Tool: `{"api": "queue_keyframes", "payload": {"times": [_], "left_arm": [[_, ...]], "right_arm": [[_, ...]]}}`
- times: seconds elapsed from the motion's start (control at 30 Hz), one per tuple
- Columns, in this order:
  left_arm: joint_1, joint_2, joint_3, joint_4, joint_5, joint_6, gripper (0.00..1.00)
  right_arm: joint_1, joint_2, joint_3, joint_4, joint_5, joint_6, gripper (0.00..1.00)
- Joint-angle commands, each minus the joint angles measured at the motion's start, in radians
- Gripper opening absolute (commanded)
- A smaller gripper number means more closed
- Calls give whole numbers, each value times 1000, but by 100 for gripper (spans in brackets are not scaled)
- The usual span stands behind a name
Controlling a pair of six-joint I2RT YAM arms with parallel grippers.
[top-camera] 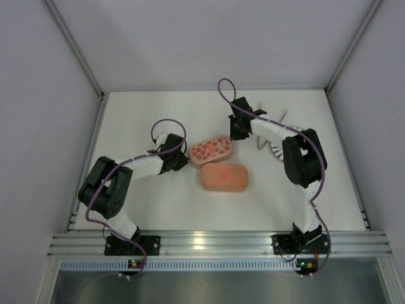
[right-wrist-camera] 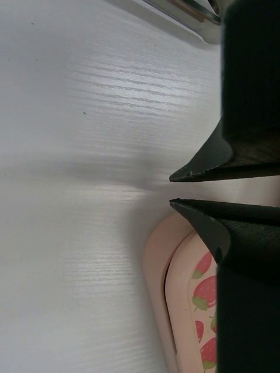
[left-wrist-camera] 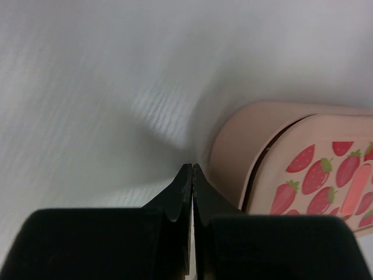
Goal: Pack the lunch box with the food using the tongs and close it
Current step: Close the box lid on the packing box.
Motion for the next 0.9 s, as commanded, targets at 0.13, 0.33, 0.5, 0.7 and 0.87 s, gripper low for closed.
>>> {"api": "queue_keyframes", "payload": {"times": [0.13, 0.33, 0.5, 0.7, 0.87], "left_arm": [[1, 83, 4, 174, 98, -62, 0], [1, 106, 47, 188, 126, -51, 0], [1, 123, 87, 173, 138, -42, 0], [3, 127, 104, 157, 140, -33, 0], [1, 129, 107, 143, 129, -31, 0]], "right_arm": [[-15, 22, 84, -29, 34, -10, 18], [58, 48, 130, -60, 35, -29, 17], [61, 60, 125, -62, 43, -10, 18], [29, 33, 93, -68, 83, 22, 18], [5, -24, 67, -57, 92, 23, 18]]}}
